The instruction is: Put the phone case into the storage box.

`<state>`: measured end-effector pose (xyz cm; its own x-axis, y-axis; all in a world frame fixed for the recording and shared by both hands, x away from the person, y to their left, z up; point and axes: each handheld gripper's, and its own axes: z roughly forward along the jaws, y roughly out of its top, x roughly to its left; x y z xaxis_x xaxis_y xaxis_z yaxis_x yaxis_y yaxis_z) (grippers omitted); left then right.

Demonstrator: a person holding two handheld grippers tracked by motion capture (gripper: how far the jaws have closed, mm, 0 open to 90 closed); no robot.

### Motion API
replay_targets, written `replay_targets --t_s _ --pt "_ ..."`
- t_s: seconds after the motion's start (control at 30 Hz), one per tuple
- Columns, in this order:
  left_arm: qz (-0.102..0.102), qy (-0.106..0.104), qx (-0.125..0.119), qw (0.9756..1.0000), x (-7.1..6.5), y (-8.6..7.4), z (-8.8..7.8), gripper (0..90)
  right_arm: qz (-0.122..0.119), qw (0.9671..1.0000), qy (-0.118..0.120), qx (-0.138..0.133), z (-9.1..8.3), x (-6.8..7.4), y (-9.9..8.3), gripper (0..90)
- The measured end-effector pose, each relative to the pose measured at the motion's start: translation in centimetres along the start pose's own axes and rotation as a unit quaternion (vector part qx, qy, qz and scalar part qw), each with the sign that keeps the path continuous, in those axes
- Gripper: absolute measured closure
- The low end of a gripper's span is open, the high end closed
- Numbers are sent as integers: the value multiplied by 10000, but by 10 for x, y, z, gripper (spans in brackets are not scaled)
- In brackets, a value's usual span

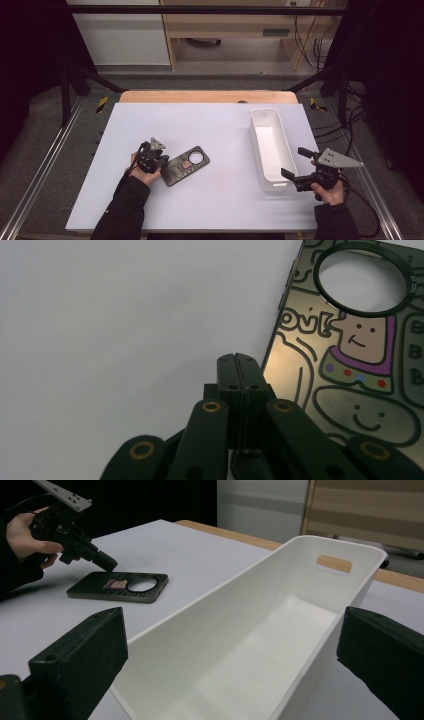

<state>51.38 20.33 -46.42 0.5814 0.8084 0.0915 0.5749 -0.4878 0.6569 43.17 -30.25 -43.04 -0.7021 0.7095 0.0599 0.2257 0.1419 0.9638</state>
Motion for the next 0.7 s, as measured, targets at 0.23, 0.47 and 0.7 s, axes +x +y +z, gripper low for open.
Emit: replay_targets --t_s 0.23,0.47,0.7 --pt "-110 21 -309 9995 6 2 -12 858 -4 10000 -10 -6 0 0 0 4" --pt "56 -227 -694 9973 8 7 -29 745 -23 10000 -4 22 1 0 -1 4" --pt "349 -441 -802 9952 3 16 -39 530 -18 10000 -1 9 0 1 0 4"
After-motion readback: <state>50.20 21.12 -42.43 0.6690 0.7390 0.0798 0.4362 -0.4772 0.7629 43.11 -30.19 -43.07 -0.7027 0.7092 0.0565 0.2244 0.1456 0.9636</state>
